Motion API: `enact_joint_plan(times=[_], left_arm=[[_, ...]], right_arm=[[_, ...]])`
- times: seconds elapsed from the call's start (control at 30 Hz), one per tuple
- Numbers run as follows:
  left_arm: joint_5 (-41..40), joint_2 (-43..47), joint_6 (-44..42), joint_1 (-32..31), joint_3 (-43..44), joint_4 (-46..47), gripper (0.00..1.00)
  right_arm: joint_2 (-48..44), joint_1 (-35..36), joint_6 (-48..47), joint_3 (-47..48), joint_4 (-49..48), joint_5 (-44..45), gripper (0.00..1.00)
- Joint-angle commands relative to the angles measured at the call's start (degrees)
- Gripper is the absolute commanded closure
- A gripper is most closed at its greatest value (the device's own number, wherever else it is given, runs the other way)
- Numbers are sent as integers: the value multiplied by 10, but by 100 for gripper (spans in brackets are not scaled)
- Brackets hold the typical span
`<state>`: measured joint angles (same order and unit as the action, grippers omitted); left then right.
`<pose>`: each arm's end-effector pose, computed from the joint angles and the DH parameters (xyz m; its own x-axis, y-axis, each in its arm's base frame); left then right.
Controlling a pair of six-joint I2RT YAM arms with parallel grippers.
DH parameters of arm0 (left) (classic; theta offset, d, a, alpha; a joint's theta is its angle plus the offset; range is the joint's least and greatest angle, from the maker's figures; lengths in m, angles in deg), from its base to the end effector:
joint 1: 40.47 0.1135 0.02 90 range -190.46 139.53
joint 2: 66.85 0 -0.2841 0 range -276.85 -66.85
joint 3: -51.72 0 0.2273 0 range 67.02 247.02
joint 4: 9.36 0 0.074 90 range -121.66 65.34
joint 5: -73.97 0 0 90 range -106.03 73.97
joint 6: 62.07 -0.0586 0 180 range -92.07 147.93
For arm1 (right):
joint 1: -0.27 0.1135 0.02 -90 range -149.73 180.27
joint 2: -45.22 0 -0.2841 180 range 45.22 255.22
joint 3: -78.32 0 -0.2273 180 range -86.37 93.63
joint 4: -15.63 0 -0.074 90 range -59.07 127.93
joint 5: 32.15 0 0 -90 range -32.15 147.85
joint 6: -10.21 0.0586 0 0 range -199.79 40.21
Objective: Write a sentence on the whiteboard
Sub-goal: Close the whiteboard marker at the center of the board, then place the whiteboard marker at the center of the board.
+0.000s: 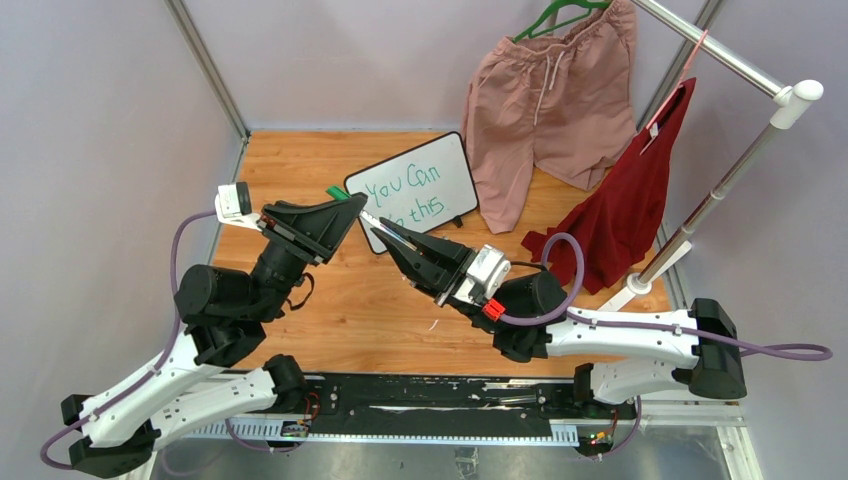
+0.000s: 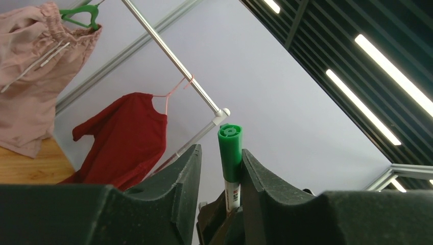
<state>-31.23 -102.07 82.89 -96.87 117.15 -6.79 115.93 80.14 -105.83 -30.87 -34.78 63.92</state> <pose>0.0649 -0.0699 0.4624 -0.3862 -0.8465 -0.3665 0.6368 0.0428 -0.7699 0.0479 0.2328 0.4841 0.5465 0.5767 -0.6072 -0.8093 0.5501 -0.2059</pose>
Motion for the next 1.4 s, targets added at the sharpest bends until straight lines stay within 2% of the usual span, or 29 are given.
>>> enact_joint_plan(times=[0.0, 0.13, 0.2, 0.27, 0.3, 0.37, 0.5, 0.53, 0.57, 0.63, 0.77, 0.9, 1.03, 1.13, 1.23, 1.37], left_arm=[[-5, -9, -3, -2, 3, -11, 63], [2, -14, -5, -2, 7, -11, 64], [4, -14, -5, -2, 7, -11, 75], [2, -14, -8, -2, 6, -11, 96], [0, -12, -10, -2, 5, -12, 100], [-14, -8, -17, -2, 4, -21, 100], [-76, 1, -41, -2, 29, -112, 100], [-94, 3, -49, -2, 32, -130, 100], [-109, 6, -56, -2, 33, -144, 100], [-140, 11, -67, -2, 33, -166, 100], [-189, 11, -107, -2, 47, -230, 100], [-238, 4, -177, -2, 83, -345, 100], [-262, -11, -216, -2, 102, -477, 100], [-247, -40, -218, -2, 96, -553, 100], [-217, -76, -191, -1, 69, -603, 100], [-151, -139, -165, 9, 16, -606, 100]], right_arm=[[-5, 6, -8, -2, -24, -6, 100], [-3, 6, -12, -1, -24, -4, 100], [-2, 6, -12, -2, -24, -2, 100], [-3, 6, -12, -5, -24, -1, 100], [-5, 6, -10, -7, -24, 1, 100], [-12, 7, -3, -13, -20, 12, 97], [-46, 6, 21, -27, 36, 23, 57], [-56, 6, 34, -27, 64, 28, 50], [-66, 6, 50, -27, 89, 35, 33], [-91, 6, 84, -33, 149, 37, 17], [-142, 6, 143, -53, 259, 27, 12], [-207, 6, 170, -61, 411, 21, 9], [-274, 6, 184, -97, 525, 78, 8], [-312, 5, 211, -145, 571, 163, 7], [-325, 0, 277, -172, 631, 269, 4], [-305, -21, 364, -193, 701, 305, 2]])
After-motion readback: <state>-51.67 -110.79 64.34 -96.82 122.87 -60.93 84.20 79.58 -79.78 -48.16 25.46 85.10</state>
